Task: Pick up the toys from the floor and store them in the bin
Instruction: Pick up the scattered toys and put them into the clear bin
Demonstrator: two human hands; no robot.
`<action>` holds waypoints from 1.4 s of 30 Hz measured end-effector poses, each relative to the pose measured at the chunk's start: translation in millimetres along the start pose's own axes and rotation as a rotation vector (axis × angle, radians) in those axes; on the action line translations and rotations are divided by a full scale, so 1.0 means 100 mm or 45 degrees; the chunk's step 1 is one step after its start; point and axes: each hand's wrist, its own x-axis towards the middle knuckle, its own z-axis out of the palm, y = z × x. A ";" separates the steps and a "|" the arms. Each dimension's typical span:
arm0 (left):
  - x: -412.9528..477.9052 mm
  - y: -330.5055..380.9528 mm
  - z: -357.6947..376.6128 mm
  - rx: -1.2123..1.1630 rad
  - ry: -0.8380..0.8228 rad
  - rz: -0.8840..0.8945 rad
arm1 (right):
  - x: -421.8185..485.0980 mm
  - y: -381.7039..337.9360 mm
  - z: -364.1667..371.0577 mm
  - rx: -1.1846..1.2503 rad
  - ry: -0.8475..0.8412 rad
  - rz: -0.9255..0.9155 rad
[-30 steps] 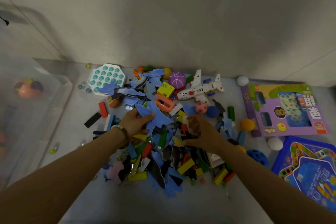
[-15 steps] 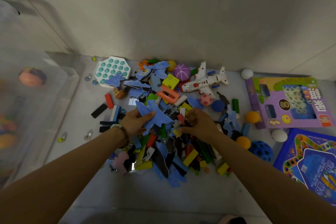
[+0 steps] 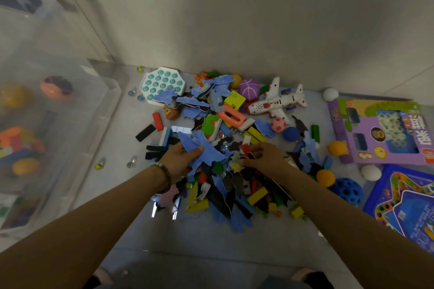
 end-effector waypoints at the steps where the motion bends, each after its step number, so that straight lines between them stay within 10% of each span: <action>1: -0.01 -0.01 -0.01 0.002 0.021 -0.014 | -0.01 0.00 -0.01 -0.021 0.001 -0.030; 42: -0.13 -0.10 -0.12 -0.137 0.167 -0.099 | -0.09 0.09 0.14 -0.103 -0.034 -0.359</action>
